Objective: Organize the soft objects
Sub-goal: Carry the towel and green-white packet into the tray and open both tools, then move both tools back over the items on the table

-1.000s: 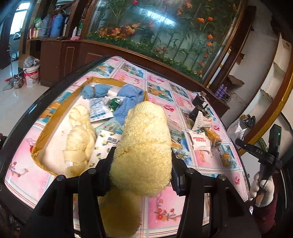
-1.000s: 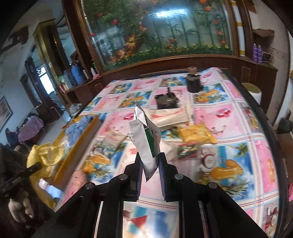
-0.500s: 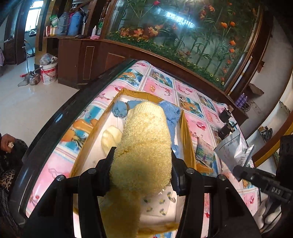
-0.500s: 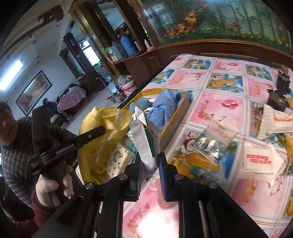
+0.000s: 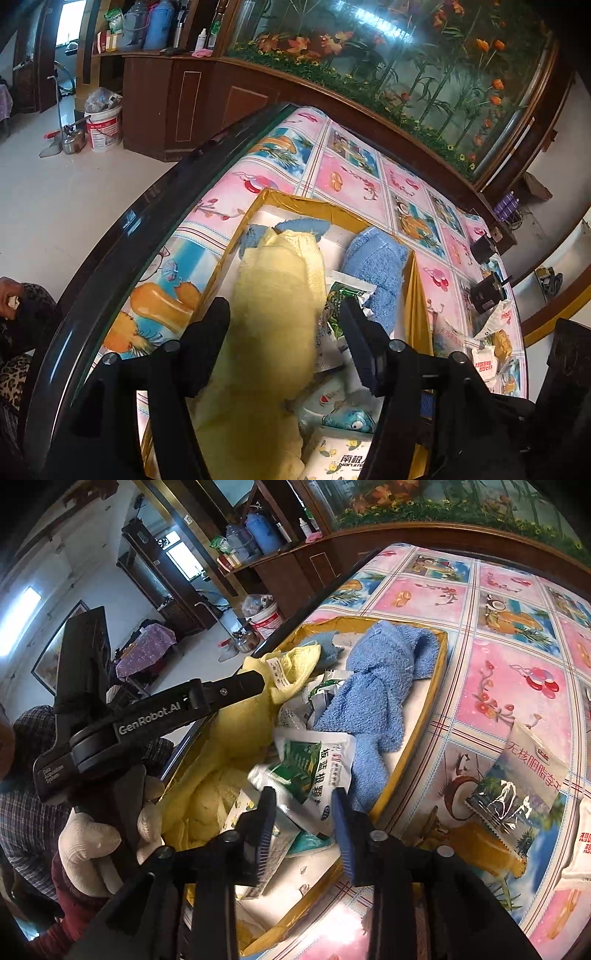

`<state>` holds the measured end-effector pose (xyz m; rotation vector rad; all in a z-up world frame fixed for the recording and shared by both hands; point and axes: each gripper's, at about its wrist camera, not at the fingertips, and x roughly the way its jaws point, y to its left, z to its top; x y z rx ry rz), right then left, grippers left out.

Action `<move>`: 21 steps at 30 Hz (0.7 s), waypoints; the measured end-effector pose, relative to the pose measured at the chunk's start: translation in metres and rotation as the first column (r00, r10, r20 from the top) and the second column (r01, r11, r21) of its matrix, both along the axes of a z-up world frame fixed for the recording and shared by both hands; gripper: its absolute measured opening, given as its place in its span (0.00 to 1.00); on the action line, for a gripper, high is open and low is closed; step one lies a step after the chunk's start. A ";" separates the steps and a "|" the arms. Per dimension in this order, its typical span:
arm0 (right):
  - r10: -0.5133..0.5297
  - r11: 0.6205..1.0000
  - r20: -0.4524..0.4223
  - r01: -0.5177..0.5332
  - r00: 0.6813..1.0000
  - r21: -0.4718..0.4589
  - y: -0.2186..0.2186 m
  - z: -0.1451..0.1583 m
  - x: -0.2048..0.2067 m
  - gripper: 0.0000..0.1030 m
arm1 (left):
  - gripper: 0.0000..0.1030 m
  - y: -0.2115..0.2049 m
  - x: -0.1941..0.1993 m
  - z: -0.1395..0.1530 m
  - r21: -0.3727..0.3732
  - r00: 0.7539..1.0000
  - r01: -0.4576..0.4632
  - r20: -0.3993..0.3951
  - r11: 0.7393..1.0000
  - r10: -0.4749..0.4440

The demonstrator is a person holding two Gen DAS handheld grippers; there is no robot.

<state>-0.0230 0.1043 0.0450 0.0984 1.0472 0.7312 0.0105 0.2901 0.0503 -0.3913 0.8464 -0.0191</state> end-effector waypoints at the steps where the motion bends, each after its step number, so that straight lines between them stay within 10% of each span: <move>1: -0.001 1.000 0.009 0.001 1.000 0.002 0.000 0.001 -0.001 0.47 | 0.64 0.000 -0.001 0.002 -0.001 1.000 -0.005 0.005 1.000 0.005; 11: -0.074 0.997 0.155 0.074 0.985 0.007 -0.038 0.025 -0.041 0.63 | 0.68 -0.049 -0.051 0.037 0.201 0.994 0.006 0.107 0.980 -0.027; 21: -0.232 0.972 0.156 0.224 0.960 0.069 -0.109 0.028 -0.070 0.69 | 0.72 -0.125 -0.095 0.048 0.455 0.981 0.030 0.156 0.890 -0.113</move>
